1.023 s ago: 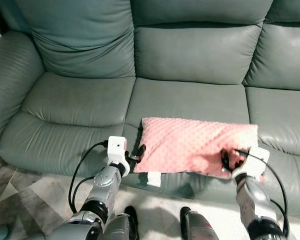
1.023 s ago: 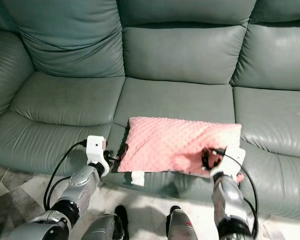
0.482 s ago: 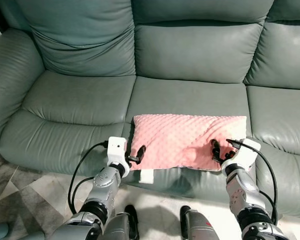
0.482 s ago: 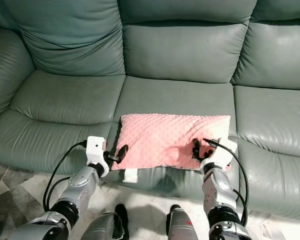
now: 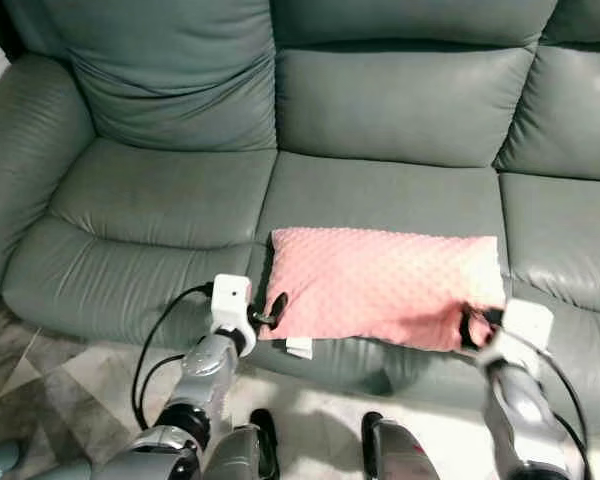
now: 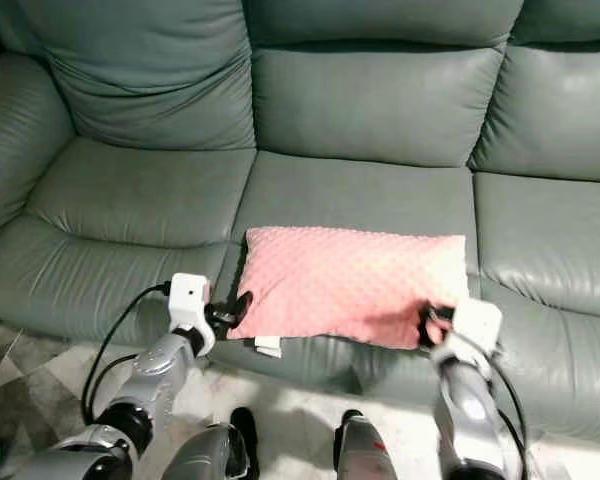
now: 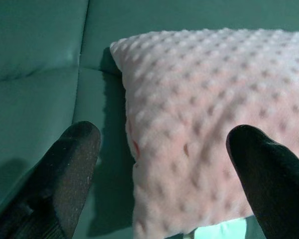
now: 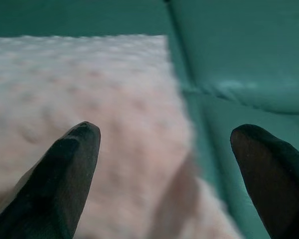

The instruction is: Move the pillow to the sofa

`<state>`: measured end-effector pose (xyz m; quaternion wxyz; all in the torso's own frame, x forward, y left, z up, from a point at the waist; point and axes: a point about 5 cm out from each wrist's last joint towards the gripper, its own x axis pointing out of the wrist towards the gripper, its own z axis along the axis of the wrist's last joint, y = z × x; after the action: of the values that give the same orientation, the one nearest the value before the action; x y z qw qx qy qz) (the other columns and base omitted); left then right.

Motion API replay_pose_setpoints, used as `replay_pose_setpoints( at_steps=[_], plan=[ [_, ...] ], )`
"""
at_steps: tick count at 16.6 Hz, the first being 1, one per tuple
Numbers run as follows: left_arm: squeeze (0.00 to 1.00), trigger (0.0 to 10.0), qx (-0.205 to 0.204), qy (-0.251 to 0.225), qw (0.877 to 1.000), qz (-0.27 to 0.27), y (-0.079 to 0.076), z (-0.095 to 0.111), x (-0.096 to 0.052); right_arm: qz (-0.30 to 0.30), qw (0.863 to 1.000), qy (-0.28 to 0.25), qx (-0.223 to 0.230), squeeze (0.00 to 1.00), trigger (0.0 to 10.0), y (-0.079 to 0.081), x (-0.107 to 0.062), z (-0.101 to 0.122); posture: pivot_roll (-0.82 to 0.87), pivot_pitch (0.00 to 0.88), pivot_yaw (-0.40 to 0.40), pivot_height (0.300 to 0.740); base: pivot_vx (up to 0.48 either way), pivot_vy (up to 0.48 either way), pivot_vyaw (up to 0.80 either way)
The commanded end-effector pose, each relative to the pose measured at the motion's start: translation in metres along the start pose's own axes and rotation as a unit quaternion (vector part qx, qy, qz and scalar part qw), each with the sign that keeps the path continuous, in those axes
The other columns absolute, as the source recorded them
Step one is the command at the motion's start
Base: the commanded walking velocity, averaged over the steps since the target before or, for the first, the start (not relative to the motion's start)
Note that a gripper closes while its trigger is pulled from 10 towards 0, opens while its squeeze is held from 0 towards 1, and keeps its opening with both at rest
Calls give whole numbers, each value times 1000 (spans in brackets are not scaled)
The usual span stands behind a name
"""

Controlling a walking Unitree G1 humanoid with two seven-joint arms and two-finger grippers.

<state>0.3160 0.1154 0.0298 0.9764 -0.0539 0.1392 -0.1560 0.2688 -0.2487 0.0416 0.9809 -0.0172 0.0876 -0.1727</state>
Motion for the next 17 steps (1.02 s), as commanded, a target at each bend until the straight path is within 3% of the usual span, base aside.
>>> replay_pose_setpoints(
  at_steps=[1, 3, 5, 6, 7, 9, 13, 17],
  plan=[
    [0, 10000, 0, 29, 1000, -3, 3, -16, -9, -10, 1000, 1, -14, 1000, 10000, -1, -11, -1, -185, 310, 129, 740, 0, 0, 0],
    [0, 10000, 6, 33, 999, -8, 5, -16, -9, -9, 1000, -14, -25, 1000, 10000, 3, -17, 6, -195, 272, 137, 740, 0, 0, 0],
    [0, 10000, 20, 43, 999, -19, 9, -15, -10, 51, 998, -27, -10, 1000, 10000, 33, -23, 14, -199, 220, 148, 740, 0, 0, 0],
    [0, 10000, 25, 52, 998, -23, 9, -17, -10, 68, 997, -25, -3, 1000, 10000, 41, -24, 13, -200, 204, 150, 740, 0, 0, 0],
    [0, 10000, 29, 73, 996, -29, 10, -21, -11, 92, 996, -8, -4, 867, 10000, 54, -27, 9, -198, 176, 153, 740, 0, 0, 0],
    [0, 10000, 35, 132, 989, -62, 6, -32, -13, 119, 988, 94, -3, 757, 10000, 74, -36, -14, -198, 142, 151, 740, 0, 0, 0],
    [0, 10000, 58, 239, 959, -140, -4, -62, -28, 120, 982, 147, -2, 753, 10000, 66, -43, -31, -204, 149, 147, 740, 0, 0, 0],
    [0, 10000, 85, 292, 936, -180, -18, -82, -38, 121, 975, 185, 3, 698, 10000, 55, -45, -43, -202, 200, 139, 740, 0, 0, 0]
  ],
)
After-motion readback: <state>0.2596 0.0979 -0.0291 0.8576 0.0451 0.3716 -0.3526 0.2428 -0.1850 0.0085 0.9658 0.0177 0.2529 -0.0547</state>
